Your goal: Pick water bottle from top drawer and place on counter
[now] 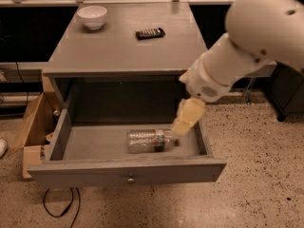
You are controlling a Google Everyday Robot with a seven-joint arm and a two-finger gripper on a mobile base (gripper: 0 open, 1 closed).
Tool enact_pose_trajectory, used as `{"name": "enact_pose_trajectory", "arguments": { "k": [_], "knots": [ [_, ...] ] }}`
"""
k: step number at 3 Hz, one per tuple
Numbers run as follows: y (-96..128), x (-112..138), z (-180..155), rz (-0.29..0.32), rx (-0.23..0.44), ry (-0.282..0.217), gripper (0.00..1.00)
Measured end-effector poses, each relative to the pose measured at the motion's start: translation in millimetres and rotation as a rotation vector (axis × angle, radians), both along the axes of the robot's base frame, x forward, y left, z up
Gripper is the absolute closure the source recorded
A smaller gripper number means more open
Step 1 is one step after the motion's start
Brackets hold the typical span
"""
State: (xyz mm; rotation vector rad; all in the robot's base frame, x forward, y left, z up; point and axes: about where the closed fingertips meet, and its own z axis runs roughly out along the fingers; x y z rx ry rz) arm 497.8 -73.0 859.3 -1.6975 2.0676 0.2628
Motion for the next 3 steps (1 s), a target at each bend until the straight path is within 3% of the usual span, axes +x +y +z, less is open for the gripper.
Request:
{"name": "enact_pose_trajectory", "arguments": {
  "k": [1, 2, 3],
  "knots": [
    [51, 21, -35, 0.008, 0.099, -0.020, 0.00],
    [51, 21, -35, 0.008, 0.099, -0.020, 0.00],
    [65, 35, -71, 0.030, 0.046, -0.022, 0.00]
  ]
}}
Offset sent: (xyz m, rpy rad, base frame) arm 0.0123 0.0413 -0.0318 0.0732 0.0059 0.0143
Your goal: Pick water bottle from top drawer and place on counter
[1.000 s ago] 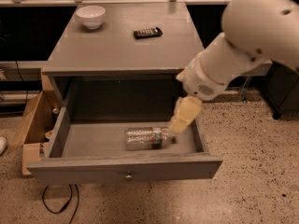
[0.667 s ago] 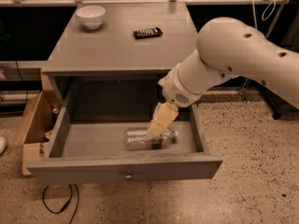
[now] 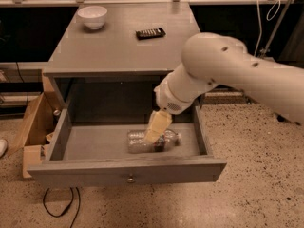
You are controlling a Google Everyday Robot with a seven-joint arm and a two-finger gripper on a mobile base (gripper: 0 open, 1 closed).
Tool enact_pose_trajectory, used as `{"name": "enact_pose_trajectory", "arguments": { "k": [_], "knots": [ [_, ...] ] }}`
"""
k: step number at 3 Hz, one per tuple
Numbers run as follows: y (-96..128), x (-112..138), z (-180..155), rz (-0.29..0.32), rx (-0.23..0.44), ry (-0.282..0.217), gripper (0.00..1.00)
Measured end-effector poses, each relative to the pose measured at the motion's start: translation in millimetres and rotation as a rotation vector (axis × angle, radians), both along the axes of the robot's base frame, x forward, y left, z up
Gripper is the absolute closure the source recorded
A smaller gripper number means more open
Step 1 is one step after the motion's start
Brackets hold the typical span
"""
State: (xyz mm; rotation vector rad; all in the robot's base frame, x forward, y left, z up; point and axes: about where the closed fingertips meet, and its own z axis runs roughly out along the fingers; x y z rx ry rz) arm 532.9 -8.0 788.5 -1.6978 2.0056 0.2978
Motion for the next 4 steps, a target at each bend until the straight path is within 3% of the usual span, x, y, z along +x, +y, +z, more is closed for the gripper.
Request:
{"name": "enact_pose_trajectory", "arguments": {
  "k": [2, 4],
  "knots": [
    [29, 40, -105, 0.047, -0.143, 0.010, 0.00],
    [29, 56, -152, 0.058, -0.204, 0.044, 0.00]
  ]
}}
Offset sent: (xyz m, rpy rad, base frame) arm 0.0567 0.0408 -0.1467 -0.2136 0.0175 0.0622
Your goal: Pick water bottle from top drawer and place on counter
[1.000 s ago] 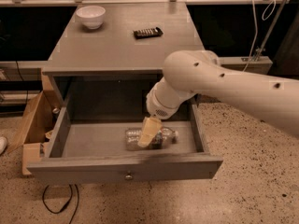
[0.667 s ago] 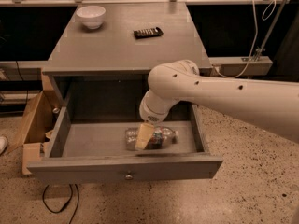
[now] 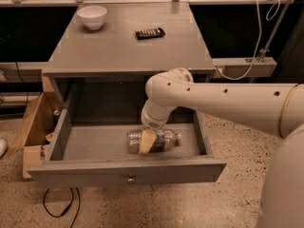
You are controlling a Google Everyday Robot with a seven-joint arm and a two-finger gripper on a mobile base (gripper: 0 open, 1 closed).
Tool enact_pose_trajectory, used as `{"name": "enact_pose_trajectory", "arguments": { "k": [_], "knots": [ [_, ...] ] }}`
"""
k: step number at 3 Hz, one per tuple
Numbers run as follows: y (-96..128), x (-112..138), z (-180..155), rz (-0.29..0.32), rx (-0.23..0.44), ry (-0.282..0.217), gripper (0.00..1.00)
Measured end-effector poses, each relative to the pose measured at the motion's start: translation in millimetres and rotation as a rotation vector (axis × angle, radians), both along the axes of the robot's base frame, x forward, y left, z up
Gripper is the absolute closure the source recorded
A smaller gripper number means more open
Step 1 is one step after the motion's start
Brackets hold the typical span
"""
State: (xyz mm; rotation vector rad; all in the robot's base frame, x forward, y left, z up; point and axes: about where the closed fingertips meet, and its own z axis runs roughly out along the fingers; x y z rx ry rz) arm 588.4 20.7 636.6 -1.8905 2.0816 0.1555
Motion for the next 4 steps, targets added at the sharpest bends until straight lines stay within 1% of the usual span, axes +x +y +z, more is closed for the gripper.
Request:
{"name": "enact_pose_trajectory", "arguments": {
  "k": [1, 2, 3, 4],
  "knots": [
    [-7, -1, -22, -0.005, -0.026, 0.028, 0.18],
    [-11, -2, -35, -0.006, -0.014, 0.049, 0.41],
    [-9, 5, -24, -0.011, 0.102, 0.029, 0.64],
    [-23, 20, 33, -0.013, 0.286, -0.053, 0.87]
  ]
}}
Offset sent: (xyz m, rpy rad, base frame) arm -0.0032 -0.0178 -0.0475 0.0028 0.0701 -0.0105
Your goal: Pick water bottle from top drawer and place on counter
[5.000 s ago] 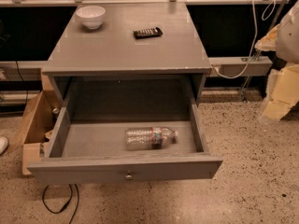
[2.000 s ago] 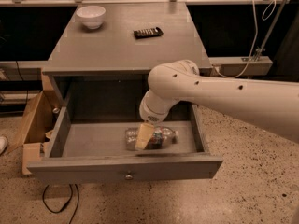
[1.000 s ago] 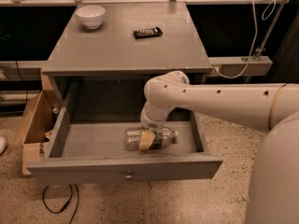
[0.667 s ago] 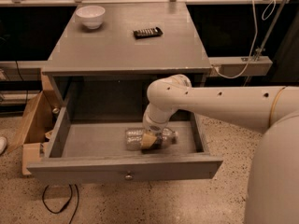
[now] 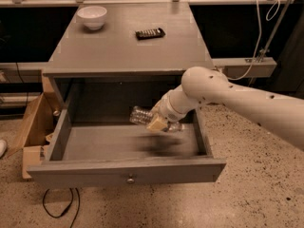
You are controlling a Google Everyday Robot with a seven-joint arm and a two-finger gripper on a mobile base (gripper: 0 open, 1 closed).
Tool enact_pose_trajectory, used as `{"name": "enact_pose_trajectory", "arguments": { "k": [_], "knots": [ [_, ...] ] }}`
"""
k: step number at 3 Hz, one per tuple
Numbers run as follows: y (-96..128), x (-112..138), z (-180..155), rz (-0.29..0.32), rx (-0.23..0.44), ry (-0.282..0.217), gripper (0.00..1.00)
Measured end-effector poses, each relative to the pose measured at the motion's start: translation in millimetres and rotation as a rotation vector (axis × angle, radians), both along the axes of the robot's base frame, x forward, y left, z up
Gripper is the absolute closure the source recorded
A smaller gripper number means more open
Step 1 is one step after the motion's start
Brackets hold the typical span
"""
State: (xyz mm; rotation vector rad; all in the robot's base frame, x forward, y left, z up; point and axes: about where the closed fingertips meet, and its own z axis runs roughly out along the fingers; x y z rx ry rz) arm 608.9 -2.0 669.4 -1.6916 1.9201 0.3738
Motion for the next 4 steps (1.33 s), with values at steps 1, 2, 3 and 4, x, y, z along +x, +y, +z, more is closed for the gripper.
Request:
{"name": "enact_pose_trajectory", "arguments": {
  "k": [1, 2, 3, 4],
  "knots": [
    [-23, 23, 103, 0.089, 0.093, -0.148, 1.00],
    [-33, 54, 218, 0.180, 0.073, -0.266, 1.00],
    [-28, 73, 270, 0.211, 0.051, -0.329, 1.00],
    [-28, 81, 282, 0.196, 0.054, -0.354, 1.00]
  ]
}}
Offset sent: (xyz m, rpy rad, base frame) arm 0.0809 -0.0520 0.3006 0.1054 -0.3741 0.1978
